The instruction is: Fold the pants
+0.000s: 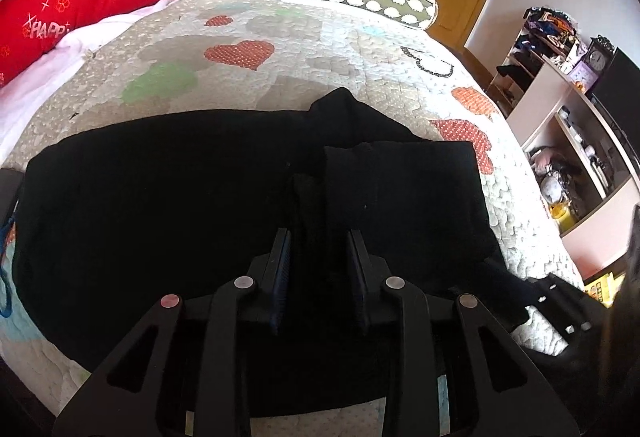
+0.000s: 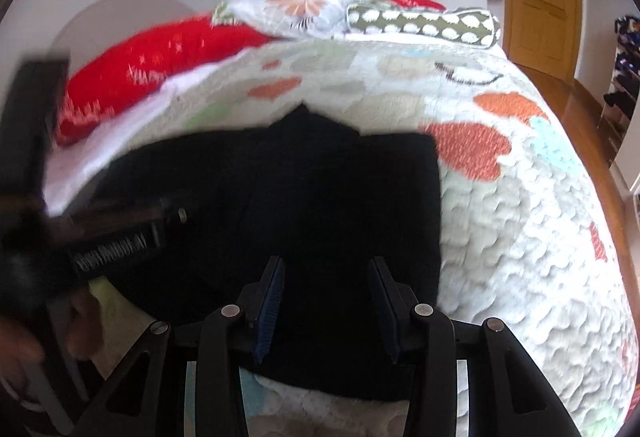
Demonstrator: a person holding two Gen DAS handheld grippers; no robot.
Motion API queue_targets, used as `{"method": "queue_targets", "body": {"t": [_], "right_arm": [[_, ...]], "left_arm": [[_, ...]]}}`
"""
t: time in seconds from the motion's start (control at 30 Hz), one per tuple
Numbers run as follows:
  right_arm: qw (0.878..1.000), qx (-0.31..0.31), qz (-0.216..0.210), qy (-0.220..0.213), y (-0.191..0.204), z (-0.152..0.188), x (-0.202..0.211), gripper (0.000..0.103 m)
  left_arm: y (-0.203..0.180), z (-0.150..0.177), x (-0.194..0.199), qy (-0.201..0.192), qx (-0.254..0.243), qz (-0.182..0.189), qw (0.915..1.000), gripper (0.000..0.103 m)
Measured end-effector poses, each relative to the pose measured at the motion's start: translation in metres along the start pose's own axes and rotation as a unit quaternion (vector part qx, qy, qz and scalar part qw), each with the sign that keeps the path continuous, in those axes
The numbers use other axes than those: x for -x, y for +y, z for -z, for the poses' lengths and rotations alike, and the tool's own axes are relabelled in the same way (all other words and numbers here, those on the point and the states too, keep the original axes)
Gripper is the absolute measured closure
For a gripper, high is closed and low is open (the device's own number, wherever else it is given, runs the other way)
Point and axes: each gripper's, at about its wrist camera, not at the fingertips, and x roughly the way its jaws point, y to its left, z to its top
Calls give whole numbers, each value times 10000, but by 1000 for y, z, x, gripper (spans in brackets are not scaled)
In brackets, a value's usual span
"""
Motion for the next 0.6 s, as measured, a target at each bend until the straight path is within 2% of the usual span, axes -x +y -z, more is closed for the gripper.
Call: {"method": "queue_targets", "body": {"t": [0.1,0.17,0.33,0.6], "right_arm": [[9999,11,103,5,3,1,1,61],[10000,-51,32,58,3,-4,5,61],[9999,-109,-1,-127,3,-13,16,61],[9994,-317,-86,-109,8,-23,10,61]], "left_arm": [[1,2,3,-13,0,-24,10000,76],[2,3,7,-24,-8,-45,10000,76],[10,6,18,-99,35,-60,9999,76],[21,14,30,-181,111,-207,9996,76]]}}
